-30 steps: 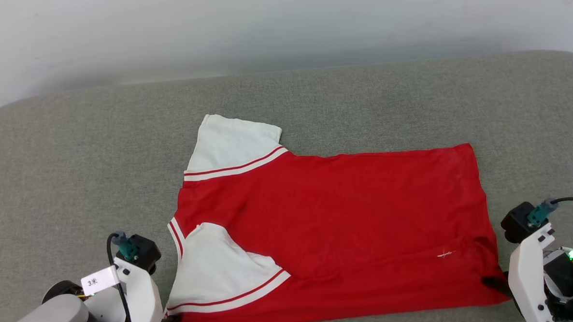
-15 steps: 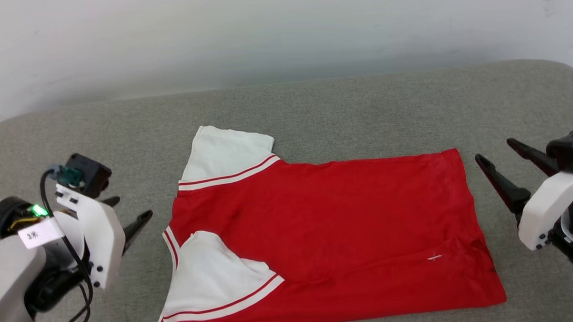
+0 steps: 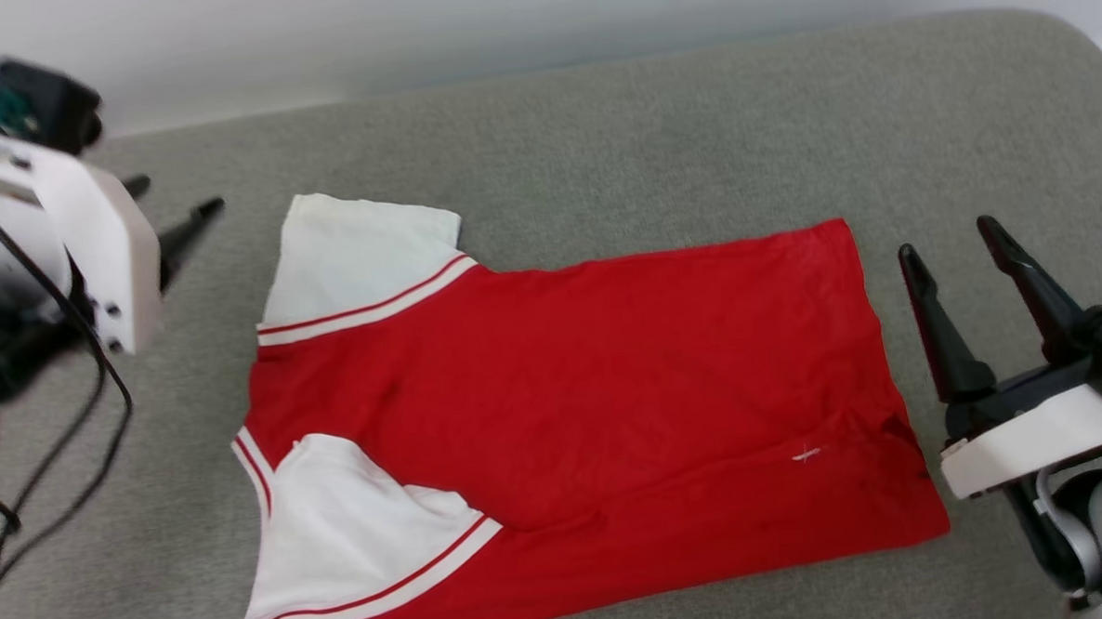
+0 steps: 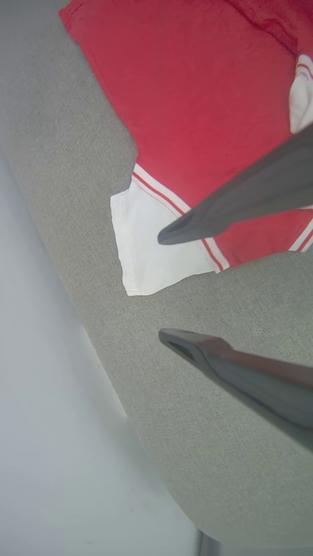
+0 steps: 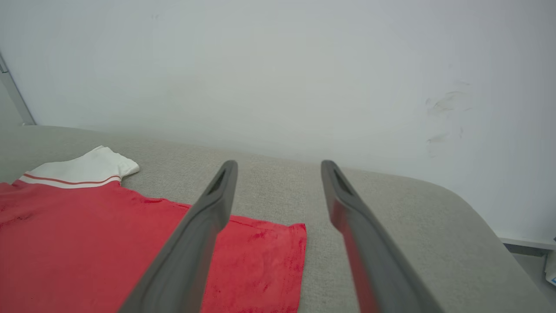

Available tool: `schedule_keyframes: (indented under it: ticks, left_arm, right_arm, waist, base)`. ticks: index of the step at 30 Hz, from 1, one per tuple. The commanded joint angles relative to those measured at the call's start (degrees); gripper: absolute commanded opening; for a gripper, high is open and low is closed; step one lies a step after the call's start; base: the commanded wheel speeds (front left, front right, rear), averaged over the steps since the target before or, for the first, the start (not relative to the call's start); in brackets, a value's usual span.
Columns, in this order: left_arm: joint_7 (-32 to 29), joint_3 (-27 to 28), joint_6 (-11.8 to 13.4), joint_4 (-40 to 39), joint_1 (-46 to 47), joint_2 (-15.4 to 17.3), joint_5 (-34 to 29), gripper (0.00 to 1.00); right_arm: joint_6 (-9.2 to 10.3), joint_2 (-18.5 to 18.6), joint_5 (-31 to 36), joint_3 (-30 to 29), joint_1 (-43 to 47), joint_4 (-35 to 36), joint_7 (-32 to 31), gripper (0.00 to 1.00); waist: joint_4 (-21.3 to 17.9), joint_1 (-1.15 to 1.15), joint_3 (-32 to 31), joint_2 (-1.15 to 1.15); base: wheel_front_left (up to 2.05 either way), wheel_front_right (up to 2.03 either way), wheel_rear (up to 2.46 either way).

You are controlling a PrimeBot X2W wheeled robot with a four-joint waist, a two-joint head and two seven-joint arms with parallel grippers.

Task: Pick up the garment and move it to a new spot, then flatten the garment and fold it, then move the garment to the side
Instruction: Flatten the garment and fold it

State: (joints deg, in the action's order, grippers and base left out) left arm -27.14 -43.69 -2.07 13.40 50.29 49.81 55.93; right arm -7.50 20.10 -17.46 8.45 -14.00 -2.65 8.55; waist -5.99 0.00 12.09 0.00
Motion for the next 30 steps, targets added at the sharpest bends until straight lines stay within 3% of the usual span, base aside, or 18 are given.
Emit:
schedule_keyframes:
  ticks: [1,9,15,24,28,29,30]
  left_arm:
    - [-1.89,0.6,-0.38,1.0,3.03,-0.17,0.37,1.0]
    - [-16.2,0.23,-0.64,5.11,13.85,-0.24,2.41,1.0]
    - [-22.73,-0.16,0.47,8.88,19.15,-1.34,2.9,1.0]
    - [-26.29,-1.82,0.72,14.92,21.59,-3.4,2.06,1.0]
    - [-27.7,-4.06,-0.8,17.36,20.34,-3.97,1.23,1.0]
    - [-28.15,-4.47,-1.03,17.71,20.05,-4.1,1.11,0.65]
    - [-28.08,-4.64,-1.29,18.07,20.01,-4.23,1.07,0.16]
  right_arm:
    - [0.02,-1.48,1.21,-0.23,1.24,1.77,-0.06,1.0]
    - [0.03,-4.68,3.18,-0.68,0.86,6.97,-0.56,1.0]
    - [0.03,-4.92,2.95,-0.11,-1.15,7.98,0.01,1.0]
    - [0.03,-4.46,3.16,0.89,-3.57,8.85,-0.35,1.0]
    - [0.03,-4.14,3.13,1.17,-3.9,9.03,-0.6,1.0]
    - [0.03,-4.07,3.04,1.04,-3.98,9.04,-0.73,1.0]
    - [0.03,-4.01,2.91,0.94,-4.14,9.06,-0.81,1.0]
  waist:
    - [-2.19,0.0,3.47,0.0]
    - [-5.81,0.0,11.59,0.0]
    - [-7.46,0.0,16.43,0.0]
    - [-8.2,0.0,20.77,0.0]
    - [-8.03,0.0,21.0,0.0]
    - [-7.92,0.0,20.94,0.0]
    - [-7.82,0.0,20.88,0.0]
  base:
    - [0.0,0.0,0.0]
    - [0.0,0.0,0.0]
    - [0.0,0.0,0.0]
    - [0.0,0.0,0.0]
    - [0.0,0.0,0.0]
    - [0.0,0.0,0.0]
    - [0.0,0.0,0.0]
